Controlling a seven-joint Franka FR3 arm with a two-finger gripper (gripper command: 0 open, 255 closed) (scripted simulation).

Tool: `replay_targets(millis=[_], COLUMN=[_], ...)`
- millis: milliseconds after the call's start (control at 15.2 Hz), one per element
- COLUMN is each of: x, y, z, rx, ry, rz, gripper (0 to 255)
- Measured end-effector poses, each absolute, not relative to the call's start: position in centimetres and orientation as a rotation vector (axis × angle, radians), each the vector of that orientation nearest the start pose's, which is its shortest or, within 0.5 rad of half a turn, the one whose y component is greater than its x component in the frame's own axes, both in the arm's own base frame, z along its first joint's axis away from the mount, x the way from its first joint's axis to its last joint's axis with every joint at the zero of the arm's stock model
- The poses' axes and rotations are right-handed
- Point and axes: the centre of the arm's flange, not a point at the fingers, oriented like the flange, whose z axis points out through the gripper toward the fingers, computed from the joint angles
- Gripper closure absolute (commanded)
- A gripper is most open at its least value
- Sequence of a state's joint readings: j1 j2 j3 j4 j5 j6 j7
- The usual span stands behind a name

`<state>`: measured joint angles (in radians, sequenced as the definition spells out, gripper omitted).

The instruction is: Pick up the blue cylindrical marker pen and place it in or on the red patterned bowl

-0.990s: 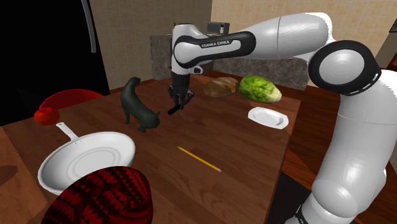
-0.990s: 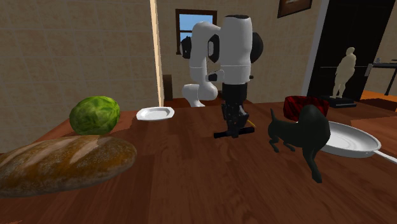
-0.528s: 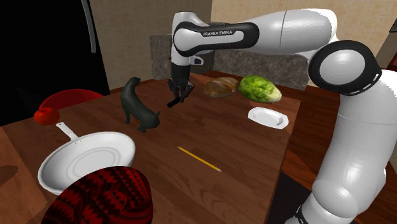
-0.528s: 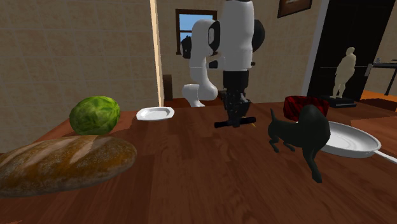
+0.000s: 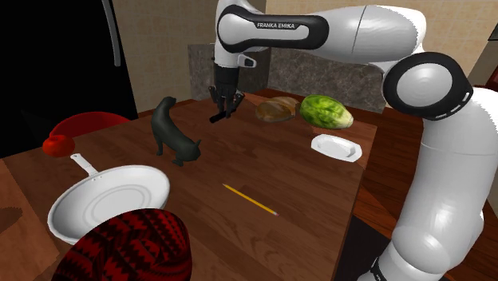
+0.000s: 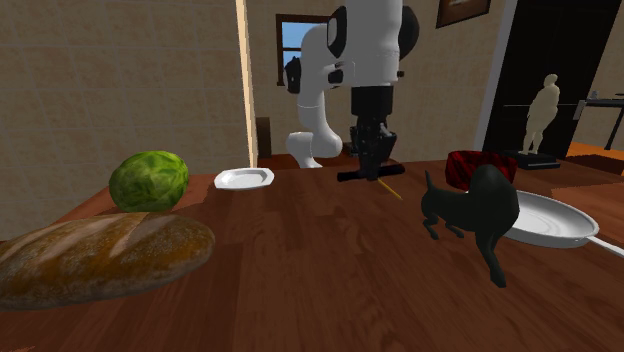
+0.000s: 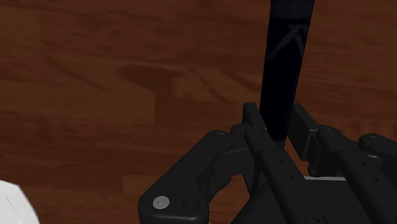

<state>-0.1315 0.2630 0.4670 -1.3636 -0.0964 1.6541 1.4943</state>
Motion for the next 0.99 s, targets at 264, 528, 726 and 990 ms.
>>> replay_targets(millis=[264, 528, 726, 990], x=[61.3, 61.0, 58.8, 55.4], y=[16.3, 16.9, 19.1, 23.4], z=[60.8, 62.5, 63.1, 63.0], rx=[-2.572, -2.572, -2.572, -2.573], ry=[1.704, 1.705, 1.704, 1.703], rz=[-0.026, -0.026, -0.026, -0.026], gripper=[255, 255, 255, 255])
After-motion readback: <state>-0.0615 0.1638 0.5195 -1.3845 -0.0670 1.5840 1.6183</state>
